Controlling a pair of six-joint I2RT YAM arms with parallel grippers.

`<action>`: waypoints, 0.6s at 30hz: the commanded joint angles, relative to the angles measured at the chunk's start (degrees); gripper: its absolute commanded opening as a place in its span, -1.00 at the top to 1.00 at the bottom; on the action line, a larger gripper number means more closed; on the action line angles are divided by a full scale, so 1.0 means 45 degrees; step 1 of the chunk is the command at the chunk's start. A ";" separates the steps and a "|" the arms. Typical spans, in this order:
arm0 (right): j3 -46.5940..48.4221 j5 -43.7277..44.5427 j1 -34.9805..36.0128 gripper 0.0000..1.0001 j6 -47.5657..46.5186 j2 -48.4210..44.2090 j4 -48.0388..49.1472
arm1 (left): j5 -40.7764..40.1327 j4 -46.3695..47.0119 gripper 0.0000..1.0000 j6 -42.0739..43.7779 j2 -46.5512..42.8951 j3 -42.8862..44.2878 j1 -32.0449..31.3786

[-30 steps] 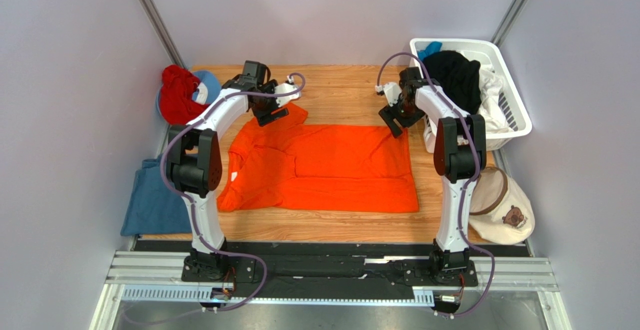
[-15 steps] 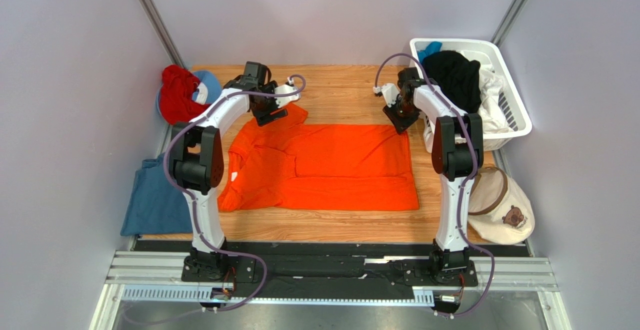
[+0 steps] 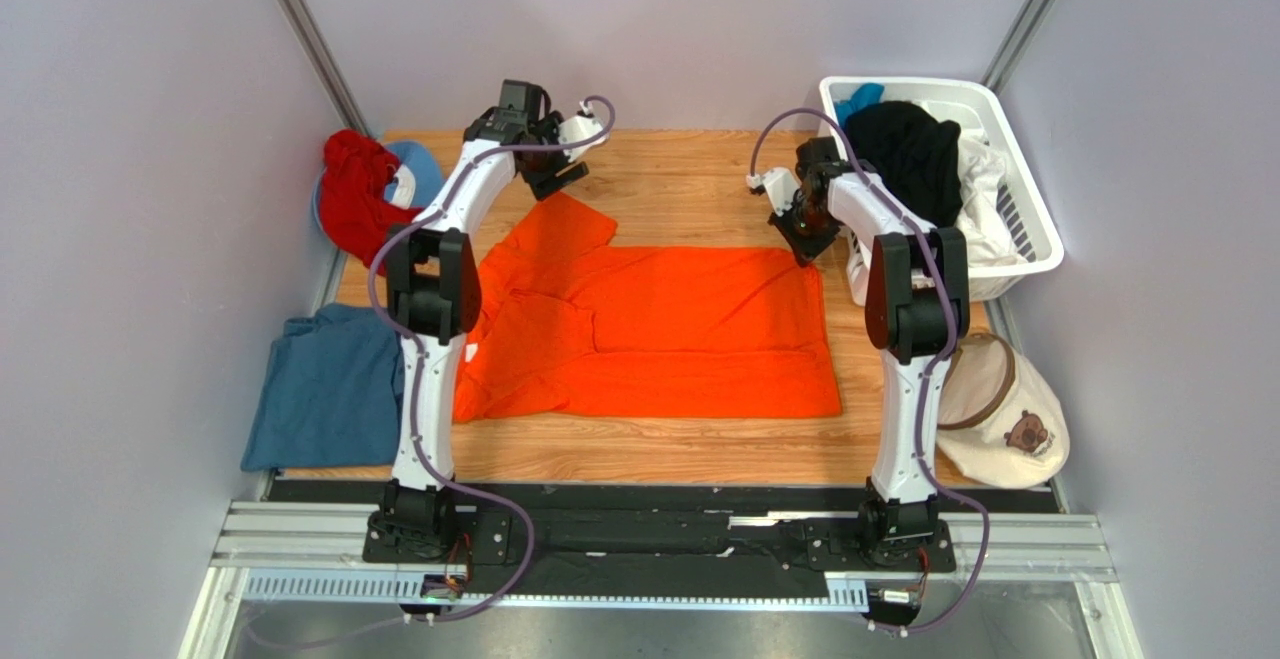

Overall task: Fold and stack the t-shirts
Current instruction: Fold the tshirt

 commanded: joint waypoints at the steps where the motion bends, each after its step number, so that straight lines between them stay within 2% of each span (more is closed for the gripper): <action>1: -0.0788 0.0054 0.0039 1.00 0.0165 -0.0520 0.0091 | 0.1382 -0.2092 -0.50 -0.1006 0.1766 0.3733 0.0321; 5: -0.1336 0.0035 0.0078 1.00 0.0126 -0.0853 0.0266 | 0.1812 -0.1998 -0.53 -0.1241 0.2530 0.4194 0.0419; 13: -0.1864 0.0054 0.0195 0.93 0.0126 -0.1107 0.0540 | 0.2087 -0.2152 -0.68 -0.1086 0.2980 0.4213 0.0419; 18: -0.2040 0.0113 0.0274 0.90 0.0146 -0.1243 0.0618 | 0.1970 -0.2426 -0.70 -0.0734 0.3234 0.4213 0.0419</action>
